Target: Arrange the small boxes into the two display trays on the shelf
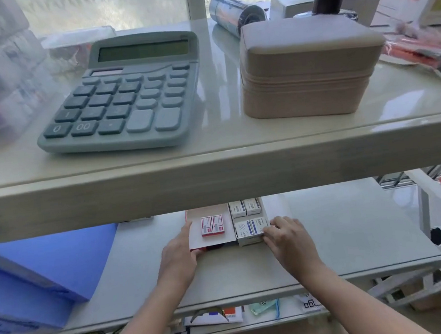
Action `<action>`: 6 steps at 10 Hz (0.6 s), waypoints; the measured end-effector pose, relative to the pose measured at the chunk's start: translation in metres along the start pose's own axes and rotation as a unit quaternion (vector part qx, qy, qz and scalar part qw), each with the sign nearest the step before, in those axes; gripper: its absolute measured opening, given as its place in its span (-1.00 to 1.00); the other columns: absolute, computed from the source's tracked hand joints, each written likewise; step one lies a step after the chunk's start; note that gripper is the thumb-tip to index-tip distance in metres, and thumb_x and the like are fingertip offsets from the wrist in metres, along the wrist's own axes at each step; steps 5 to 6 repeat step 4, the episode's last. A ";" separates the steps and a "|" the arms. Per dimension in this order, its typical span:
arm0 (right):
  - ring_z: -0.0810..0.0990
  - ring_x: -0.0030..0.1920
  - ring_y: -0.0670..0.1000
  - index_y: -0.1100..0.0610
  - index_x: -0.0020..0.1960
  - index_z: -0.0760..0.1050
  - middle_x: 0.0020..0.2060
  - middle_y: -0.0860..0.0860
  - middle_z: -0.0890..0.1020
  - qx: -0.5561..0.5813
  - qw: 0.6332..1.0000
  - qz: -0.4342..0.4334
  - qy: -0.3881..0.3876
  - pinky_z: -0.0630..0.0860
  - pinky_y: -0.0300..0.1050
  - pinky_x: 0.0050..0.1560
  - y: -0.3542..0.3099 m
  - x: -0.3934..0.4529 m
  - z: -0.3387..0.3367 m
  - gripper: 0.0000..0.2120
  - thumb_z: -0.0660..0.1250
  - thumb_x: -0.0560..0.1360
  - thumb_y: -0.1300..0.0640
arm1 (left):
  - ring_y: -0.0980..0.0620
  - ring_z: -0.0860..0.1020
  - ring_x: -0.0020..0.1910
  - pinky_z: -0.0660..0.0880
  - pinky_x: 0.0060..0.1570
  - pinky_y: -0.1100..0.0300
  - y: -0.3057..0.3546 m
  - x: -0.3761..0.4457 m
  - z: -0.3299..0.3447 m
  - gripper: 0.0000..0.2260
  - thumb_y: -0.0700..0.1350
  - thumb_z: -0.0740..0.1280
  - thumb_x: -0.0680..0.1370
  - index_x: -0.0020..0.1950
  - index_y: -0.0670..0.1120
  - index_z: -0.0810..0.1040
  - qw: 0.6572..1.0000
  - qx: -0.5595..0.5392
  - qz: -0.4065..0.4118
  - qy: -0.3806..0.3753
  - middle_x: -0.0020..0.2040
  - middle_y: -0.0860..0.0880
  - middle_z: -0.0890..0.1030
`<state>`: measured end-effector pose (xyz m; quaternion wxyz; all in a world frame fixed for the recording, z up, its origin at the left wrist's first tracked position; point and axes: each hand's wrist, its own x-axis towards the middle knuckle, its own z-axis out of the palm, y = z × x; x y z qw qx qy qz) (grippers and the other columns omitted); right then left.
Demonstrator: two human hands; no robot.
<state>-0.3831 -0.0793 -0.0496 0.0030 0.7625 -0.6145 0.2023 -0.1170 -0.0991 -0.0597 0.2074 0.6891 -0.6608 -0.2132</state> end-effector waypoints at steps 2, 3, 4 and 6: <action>0.53 -0.29 0.12 0.12 -0.28 0.54 -0.30 0.06 0.57 -0.032 0.999 0.006 -0.030 0.48 -0.02 -0.22 -0.002 0.015 -0.001 -0.85 0.52 0.32 0.20 | -0.17 0.49 0.17 0.42 0.14 0.04 0.002 0.015 -0.001 -0.36 -0.13 0.39 0.51 0.50 0.08 0.17 1.000 0.017 -0.010 -0.019 0.25 -0.07 0.57; 0.56 -0.22 0.12 0.12 -0.17 0.58 -0.22 0.05 0.60 -0.017 0.999 0.013 -0.034 0.49 -0.01 -0.15 -0.003 0.013 -0.001 -0.87 0.51 0.35 0.15 | -0.10 0.48 0.23 0.44 0.21 0.02 0.002 0.014 -0.003 -0.29 -0.10 0.43 0.46 0.50 0.13 0.14 1.000 -0.006 -0.014 -0.020 0.31 0.01 0.52; 0.59 -0.12 0.14 0.13 0.09 0.55 -0.09 0.07 0.64 -0.021 0.998 0.033 -0.040 0.51 0.02 -0.07 -0.001 0.006 -0.003 -0.65 0.51 0.35 0.08 | -0.05 0.35 0.39 0.37 0.32 -0.07 -0.005 0.006 0.001 -0.27 -0.03 0.43 0.43 0.50 0.11 0.11 1.000 0.009 -0.002 0.014 0.45 -0.01 0.36; 0.59 -0.12 0.14 0.13 0.09 0.55 -0.09 0.07 0.64 -0.021 0.998 0.033 -0.040 0.51 0.02 -0.07 -0.001 0.006 -0.003 -0.65 0.51 0.35 0.08 | -0.05 0.35 0.39 0.37 0.32 -0.07 -0.005 0.006 0.001 -0.27 -0.03 0.43 0.43 0.50 0.11 0.11 1.000 0.009 -0.002 0.014 0.45 -0.01 0.36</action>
